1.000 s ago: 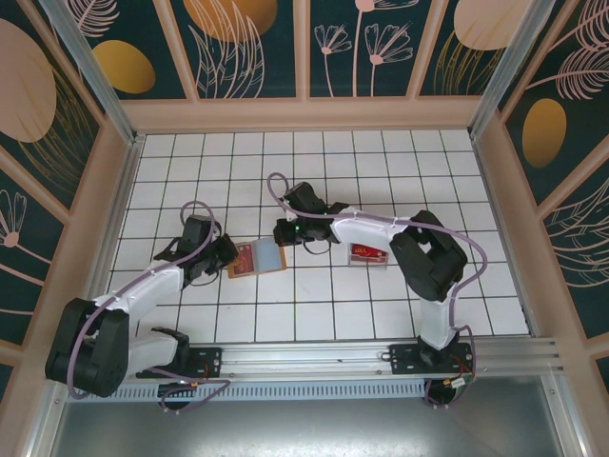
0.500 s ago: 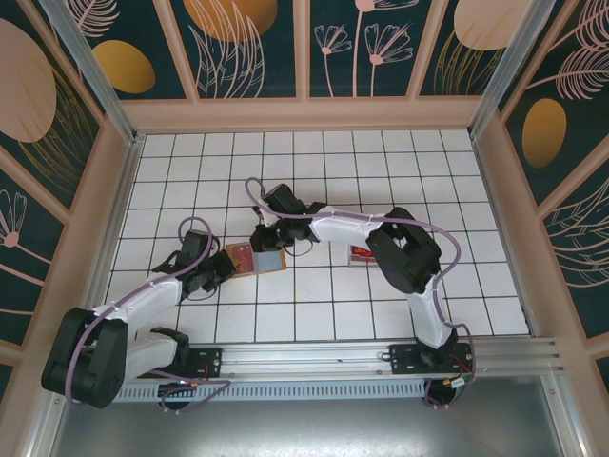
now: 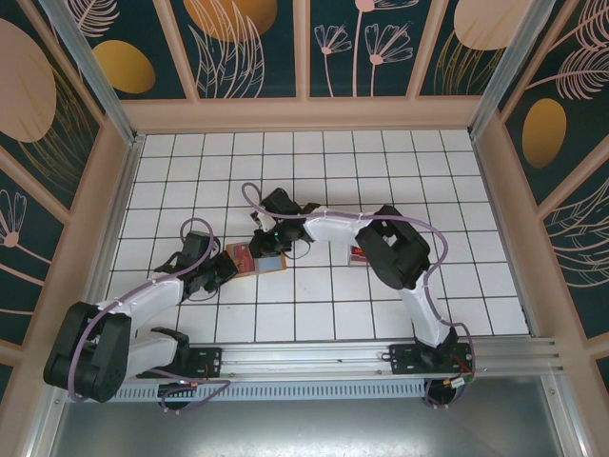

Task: Take the credit cards out of the card holder

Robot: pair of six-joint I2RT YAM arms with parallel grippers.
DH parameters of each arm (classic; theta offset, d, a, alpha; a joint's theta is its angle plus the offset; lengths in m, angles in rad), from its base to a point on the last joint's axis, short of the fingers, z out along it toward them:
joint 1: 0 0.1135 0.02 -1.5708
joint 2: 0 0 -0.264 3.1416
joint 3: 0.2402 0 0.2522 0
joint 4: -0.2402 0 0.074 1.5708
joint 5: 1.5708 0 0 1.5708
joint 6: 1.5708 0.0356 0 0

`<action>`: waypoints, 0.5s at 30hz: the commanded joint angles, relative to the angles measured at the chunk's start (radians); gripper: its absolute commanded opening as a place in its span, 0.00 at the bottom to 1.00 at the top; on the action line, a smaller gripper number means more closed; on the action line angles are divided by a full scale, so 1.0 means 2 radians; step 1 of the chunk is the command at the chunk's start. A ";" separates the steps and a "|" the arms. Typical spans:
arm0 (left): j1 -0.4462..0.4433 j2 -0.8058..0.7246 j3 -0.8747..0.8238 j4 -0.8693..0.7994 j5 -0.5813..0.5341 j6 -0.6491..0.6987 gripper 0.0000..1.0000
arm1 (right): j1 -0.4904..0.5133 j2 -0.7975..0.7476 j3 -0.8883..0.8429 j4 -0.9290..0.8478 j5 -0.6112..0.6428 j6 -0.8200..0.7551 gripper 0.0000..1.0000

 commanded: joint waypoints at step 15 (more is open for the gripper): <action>0.002 -0.004 -0.014 0.006 0.013 -0.004 0.05 | -0.003 0.029 0.023 -0.020 -0.020 0.006 0.11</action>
